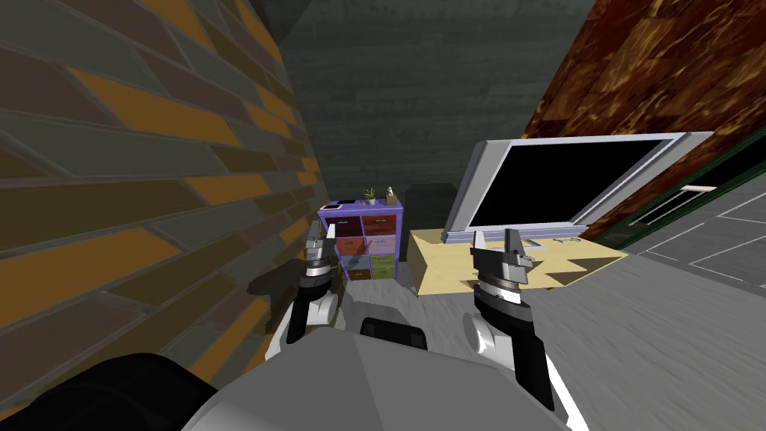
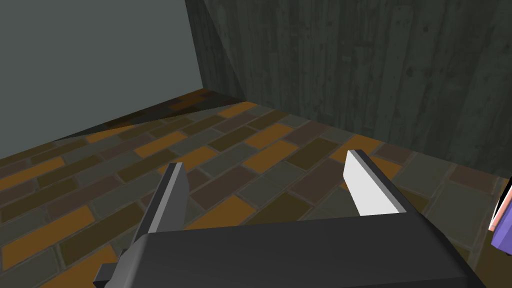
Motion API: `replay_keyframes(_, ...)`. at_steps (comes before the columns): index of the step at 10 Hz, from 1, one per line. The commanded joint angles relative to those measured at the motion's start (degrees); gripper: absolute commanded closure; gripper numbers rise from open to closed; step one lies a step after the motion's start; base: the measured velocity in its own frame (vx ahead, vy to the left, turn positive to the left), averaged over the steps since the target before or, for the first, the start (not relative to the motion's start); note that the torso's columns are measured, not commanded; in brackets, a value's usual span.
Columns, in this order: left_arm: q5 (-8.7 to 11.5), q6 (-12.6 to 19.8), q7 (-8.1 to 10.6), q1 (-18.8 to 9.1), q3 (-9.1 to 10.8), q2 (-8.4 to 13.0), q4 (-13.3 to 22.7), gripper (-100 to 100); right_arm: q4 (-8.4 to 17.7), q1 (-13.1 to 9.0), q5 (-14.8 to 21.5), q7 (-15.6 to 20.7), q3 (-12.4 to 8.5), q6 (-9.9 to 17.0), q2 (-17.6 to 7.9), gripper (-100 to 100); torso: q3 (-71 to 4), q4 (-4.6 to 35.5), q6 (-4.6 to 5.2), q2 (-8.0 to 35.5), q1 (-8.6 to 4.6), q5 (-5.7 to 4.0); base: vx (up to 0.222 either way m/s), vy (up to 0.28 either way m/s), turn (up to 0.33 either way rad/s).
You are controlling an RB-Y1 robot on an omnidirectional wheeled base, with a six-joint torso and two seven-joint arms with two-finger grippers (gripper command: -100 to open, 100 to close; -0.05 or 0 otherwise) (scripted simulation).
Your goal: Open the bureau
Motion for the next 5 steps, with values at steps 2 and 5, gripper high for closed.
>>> replay_keyframes(2,0.0,0.0,0.00,0.0,0.00,0.0,0.0,0,0.0,0.0,0.0,0.0,0.0,0.0,0.0,0,-12.0,6.0,0.00,6.0,0.00,0.00,0.000,0.000,0.000)
replay_keyframes(5,0.0,0.0,0.00,0.0,0.00,0.0,0.0,0,0.0,0.0,0.0,0.0,0.0,0.0,0.0,0,-36.9,18.5,0.00,18.5,0.00,0.00,0.000,0.000,0.000)
